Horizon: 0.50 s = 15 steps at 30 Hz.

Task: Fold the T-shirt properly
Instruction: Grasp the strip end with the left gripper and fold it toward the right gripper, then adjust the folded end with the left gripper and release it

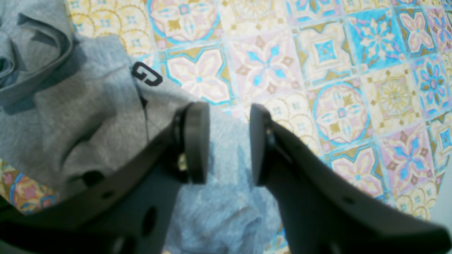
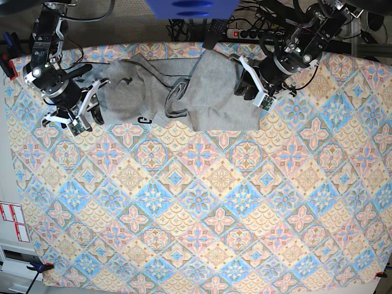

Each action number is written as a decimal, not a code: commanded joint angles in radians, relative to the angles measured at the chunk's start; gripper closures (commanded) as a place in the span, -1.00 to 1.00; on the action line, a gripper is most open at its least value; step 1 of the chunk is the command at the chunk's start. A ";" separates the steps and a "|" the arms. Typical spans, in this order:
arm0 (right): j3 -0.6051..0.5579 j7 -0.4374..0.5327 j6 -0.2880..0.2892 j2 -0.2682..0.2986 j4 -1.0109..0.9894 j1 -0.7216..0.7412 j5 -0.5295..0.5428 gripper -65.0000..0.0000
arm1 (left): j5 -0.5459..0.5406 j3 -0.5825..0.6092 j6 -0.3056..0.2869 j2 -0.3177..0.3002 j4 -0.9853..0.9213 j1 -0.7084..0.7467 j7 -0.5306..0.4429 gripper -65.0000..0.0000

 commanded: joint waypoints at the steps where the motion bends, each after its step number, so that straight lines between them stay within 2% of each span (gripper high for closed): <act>1: 0.005 0.021 0.001 0.011 0.018 0.005 0.015 0.41 | -0.003 -0.002 -0.001 0.012 -0.017 -0.003 -0.011 0.51; 9: -0.024 0.019 0.001 0.010 0.018 0.005 0.015 0.41 | -0.002 0.058 -0.005 0.190 -0.257 -0.149 -0.015 0.51; 13: -0.030 0.019 0.001 0.010 0.018 0.005 0.015 0.41 | -0.003 0.067 -0.005 0.256 -0.296 -0.204 -0.015 0.51; 15: -0.030 0.019 0.001 0.010 0.018 0.005 0.015 0.41 | -0.006 0.065 -0.004 0.268 -0.282 -0.212 -0.015 0.51</act>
